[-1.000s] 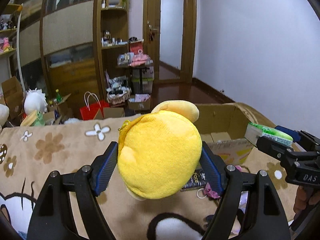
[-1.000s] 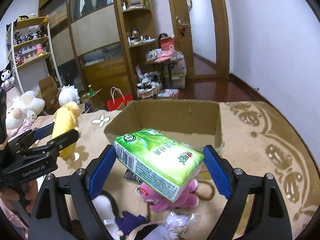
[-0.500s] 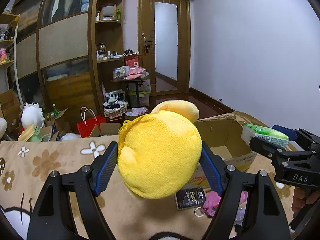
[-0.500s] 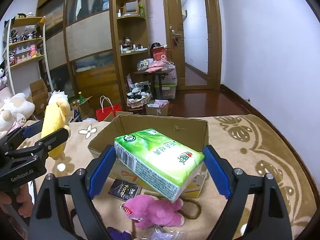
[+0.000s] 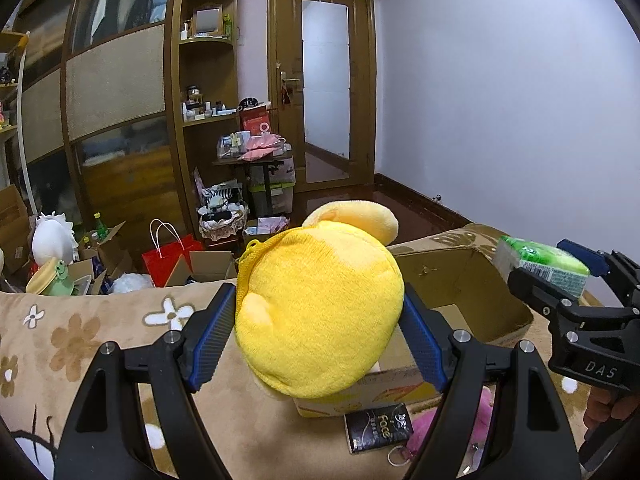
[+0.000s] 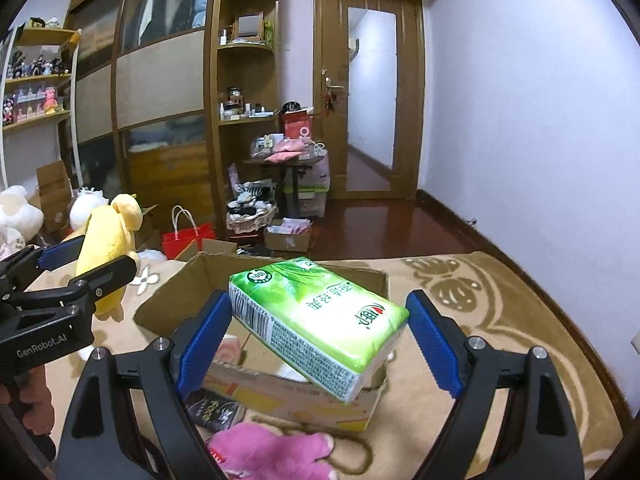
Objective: Organize soft objects
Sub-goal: 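Lift the yellow plush and green tissue pack and carry both over the box, then open the left gripper to drop the yellow plush while the right gripper releases the tissue pack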
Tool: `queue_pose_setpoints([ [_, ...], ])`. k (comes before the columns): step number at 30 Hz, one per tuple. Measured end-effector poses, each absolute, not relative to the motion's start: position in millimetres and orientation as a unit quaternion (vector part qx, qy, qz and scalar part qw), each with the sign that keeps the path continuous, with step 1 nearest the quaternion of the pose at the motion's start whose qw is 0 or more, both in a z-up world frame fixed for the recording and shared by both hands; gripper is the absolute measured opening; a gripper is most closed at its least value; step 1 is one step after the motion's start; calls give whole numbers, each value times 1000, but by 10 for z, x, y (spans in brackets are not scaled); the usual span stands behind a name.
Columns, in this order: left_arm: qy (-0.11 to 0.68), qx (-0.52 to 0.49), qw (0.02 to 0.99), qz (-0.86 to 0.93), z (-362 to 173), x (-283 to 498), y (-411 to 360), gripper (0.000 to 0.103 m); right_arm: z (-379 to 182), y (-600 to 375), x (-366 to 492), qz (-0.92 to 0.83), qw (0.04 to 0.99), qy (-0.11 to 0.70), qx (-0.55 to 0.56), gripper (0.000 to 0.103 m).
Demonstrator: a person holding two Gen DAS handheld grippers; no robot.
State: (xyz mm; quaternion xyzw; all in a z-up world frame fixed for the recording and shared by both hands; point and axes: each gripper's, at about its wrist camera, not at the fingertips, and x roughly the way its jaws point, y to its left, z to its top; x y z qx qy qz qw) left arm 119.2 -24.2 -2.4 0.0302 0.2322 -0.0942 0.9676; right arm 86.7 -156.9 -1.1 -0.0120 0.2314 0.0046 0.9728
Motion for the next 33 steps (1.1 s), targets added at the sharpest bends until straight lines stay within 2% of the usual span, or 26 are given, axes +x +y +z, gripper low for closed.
queue_pose_setpoints([
  [17, 263, 44, 959, -101, -307, 1511, -364, 79, -312, -1738, 1242, -22, 964, 266, 9, 93],
  [33, 249, 40, 959, -132, -234, 1491, -415, 79, -325, -1797, 1264, 12, 966, 258, 32, 93],
])
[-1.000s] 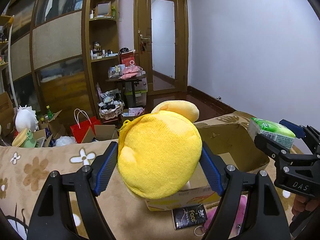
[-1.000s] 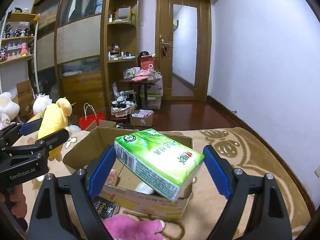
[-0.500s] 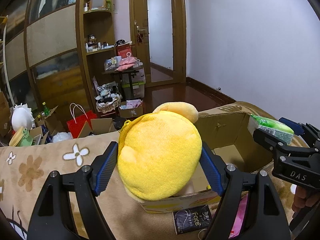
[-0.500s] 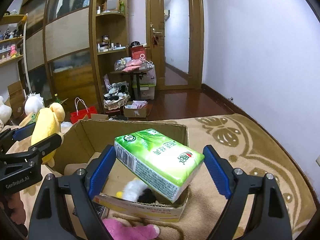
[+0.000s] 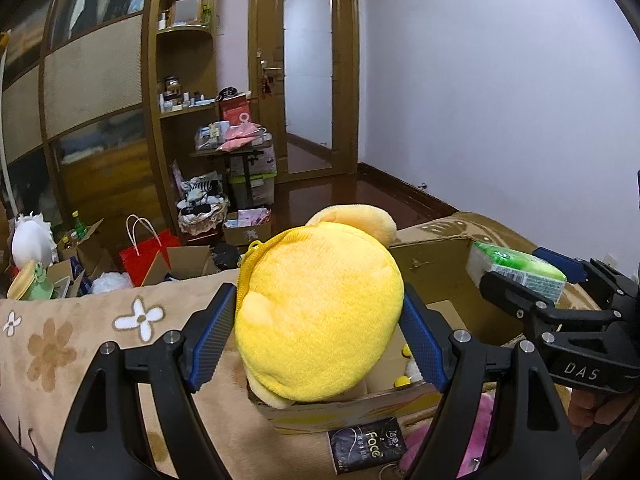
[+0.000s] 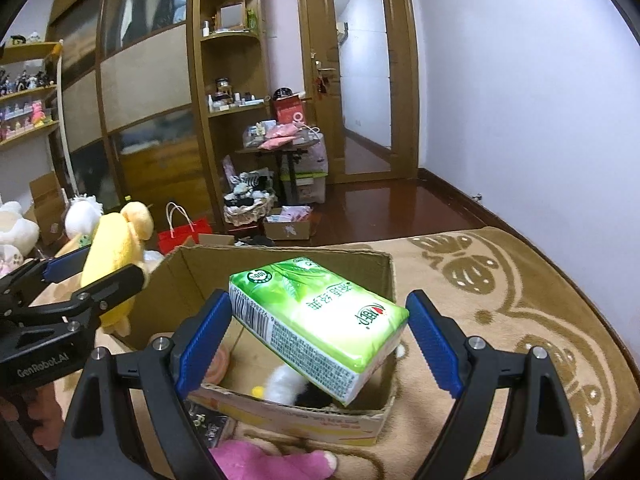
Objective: Organize soft objects
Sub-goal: 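Open the left gripper to drop the yellow plush while the right gripper releases the tissue pack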
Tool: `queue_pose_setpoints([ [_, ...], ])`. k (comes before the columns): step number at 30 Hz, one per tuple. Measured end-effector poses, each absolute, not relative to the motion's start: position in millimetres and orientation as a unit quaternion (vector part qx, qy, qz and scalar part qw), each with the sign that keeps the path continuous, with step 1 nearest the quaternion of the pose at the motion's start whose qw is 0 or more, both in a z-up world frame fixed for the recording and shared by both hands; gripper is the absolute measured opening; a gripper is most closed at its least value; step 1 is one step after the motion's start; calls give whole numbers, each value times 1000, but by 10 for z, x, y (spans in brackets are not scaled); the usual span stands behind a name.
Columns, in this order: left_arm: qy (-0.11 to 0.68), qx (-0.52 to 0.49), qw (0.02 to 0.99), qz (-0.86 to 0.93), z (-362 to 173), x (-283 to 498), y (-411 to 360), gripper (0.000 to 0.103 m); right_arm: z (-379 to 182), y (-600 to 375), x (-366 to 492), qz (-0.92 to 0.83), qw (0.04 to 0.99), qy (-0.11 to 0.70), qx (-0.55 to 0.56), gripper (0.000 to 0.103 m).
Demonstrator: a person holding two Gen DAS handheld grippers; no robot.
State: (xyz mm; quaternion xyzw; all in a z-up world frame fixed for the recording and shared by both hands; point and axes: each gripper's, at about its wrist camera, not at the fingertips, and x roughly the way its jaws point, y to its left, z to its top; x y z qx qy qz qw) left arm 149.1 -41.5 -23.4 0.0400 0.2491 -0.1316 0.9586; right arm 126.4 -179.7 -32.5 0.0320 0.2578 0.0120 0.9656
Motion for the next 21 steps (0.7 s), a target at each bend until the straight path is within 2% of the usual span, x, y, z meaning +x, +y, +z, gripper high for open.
queue_pose_setpoints([
  [14, 295, 37, 944, -143, -388, 1631, -436, 83, -417, -1890, 1340, 41, 956, 279, 83, 93],
  [18, 297, 35, 945, -135, -392, 1619, -402, 94, -428, -1881, 1347, 50, 954, 283, 85, 93],
  [21, 299, 36, 945, -130, -384, 1574, -388, 94, -449, -1876, 1364, 56, 952, 288, 88, 94],
])
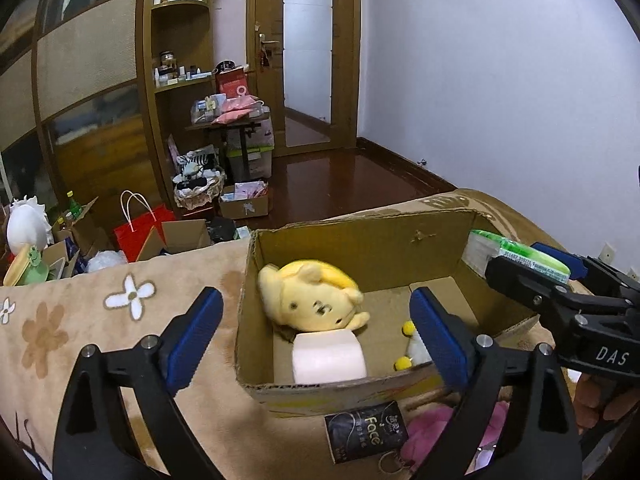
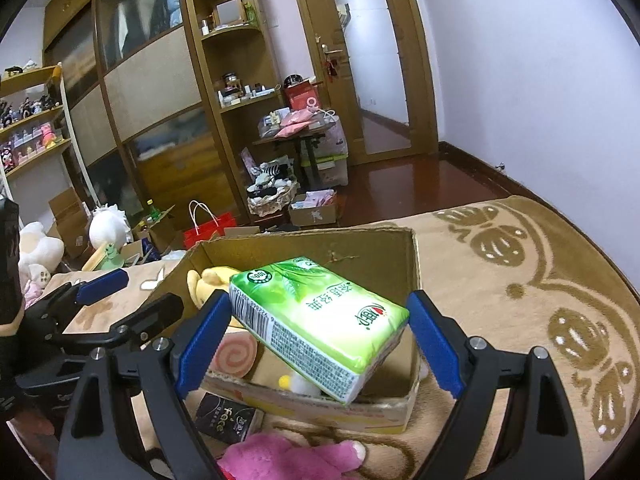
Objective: Organize soft objects
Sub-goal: 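Open the left gripper to drop the yellow plush while the right gripper releases the tissue pack, then withdraw both grippers from the box back toward the remaining pink bear and doll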
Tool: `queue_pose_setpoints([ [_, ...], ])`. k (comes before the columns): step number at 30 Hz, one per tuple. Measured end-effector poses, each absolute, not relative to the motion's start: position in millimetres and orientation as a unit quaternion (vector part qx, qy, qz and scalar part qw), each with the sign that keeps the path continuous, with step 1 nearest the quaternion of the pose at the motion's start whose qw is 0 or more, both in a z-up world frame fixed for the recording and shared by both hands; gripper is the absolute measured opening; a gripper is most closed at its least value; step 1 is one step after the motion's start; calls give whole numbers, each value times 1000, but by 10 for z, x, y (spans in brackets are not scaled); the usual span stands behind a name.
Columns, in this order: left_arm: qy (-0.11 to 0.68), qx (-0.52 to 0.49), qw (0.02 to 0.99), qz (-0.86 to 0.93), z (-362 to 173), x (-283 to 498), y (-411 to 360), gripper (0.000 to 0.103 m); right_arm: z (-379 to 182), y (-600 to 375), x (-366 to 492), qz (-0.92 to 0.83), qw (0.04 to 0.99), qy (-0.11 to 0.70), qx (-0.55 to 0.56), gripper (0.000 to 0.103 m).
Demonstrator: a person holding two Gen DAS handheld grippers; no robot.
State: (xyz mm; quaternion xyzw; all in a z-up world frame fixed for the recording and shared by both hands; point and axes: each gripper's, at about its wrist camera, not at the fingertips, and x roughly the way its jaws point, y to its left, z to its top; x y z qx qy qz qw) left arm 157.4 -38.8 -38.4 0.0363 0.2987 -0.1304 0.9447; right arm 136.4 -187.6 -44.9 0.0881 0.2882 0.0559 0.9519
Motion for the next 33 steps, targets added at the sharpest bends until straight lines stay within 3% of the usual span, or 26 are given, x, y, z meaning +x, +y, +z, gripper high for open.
queue_pose_setpoints([
  [4, 309, 39, 943, -120, -404, 1530, -350, 95, -468, -1873, 1371, 64, 948, 297, 95, 97],
  [6, 315, 35, 941, -116, -408, 1494, -318, 95, -450, -1872, 1348, 65, 949, 294, 95, 103],
  [12, 320, 30, 941, -105, -376, 1339, -212, 100, -335, -1862, 1275, 64, 951, 290, 86, 103],
  [33, 322, 42, 940, -106, -22, 566, -251, 100, 58, -2053, 584, 46, 947, 302, 104, 103],
])
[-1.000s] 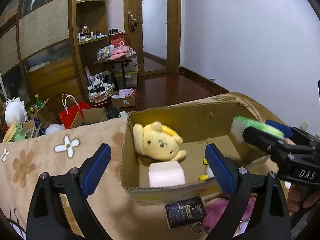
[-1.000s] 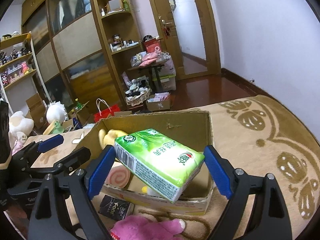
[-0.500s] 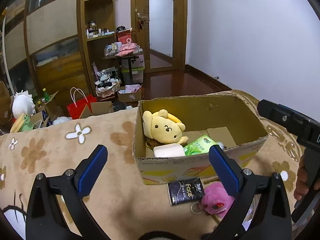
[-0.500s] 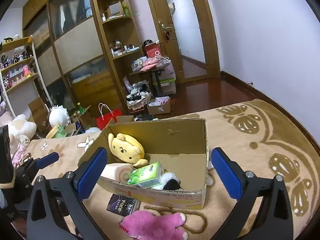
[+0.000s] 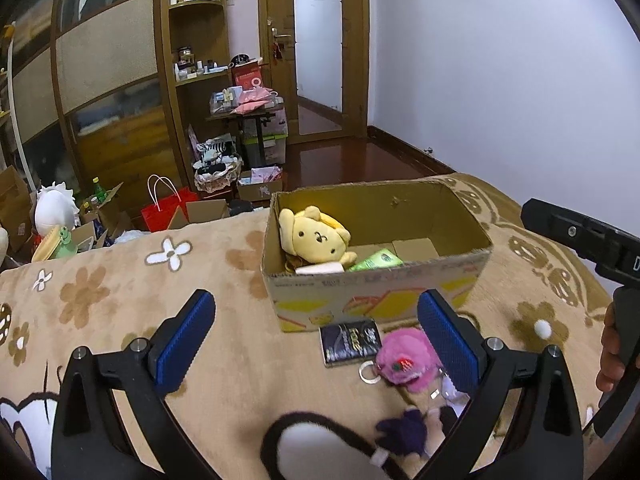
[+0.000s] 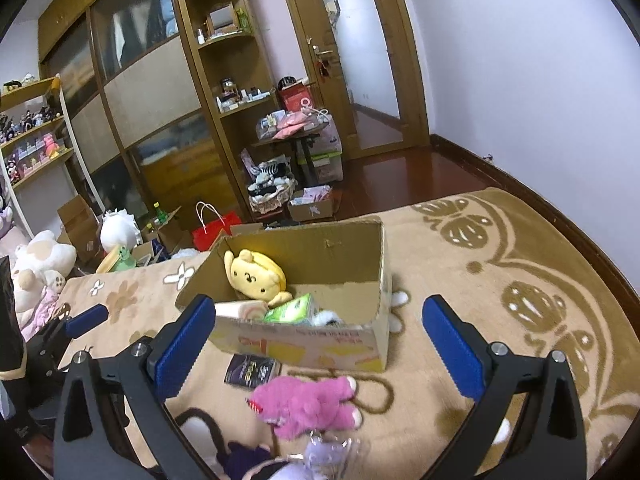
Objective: Organize soft objects
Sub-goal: 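Withdraw both grippers from the box back toward the remaining pink bear and doll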
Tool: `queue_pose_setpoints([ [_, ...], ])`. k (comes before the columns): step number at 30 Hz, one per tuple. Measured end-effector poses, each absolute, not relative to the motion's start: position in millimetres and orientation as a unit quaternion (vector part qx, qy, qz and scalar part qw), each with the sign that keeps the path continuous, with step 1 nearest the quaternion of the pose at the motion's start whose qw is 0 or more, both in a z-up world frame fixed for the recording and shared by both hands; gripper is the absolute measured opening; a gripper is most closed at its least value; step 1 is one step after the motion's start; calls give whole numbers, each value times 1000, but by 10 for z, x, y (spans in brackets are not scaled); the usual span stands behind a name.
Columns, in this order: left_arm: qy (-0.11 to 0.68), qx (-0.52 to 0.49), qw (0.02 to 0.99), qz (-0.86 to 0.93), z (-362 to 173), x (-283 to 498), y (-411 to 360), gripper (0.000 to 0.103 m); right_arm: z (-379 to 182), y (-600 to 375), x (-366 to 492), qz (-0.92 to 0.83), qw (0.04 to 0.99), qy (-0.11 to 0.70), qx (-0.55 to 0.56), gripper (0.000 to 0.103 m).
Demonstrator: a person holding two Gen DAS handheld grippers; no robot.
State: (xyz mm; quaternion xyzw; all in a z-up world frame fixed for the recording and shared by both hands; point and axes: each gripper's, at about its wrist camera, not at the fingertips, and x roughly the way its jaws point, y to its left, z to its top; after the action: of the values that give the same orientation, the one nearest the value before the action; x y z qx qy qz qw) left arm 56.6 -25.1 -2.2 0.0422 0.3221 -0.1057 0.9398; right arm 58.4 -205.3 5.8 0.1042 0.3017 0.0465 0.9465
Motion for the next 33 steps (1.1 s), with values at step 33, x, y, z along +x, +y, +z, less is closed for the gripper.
queue_pose_setpoints([
  [33, 358, 157, 885, -252, -441, 12, -1009, 100, -369, -2208, 313, 27, 903, 412, 120, 103],
])
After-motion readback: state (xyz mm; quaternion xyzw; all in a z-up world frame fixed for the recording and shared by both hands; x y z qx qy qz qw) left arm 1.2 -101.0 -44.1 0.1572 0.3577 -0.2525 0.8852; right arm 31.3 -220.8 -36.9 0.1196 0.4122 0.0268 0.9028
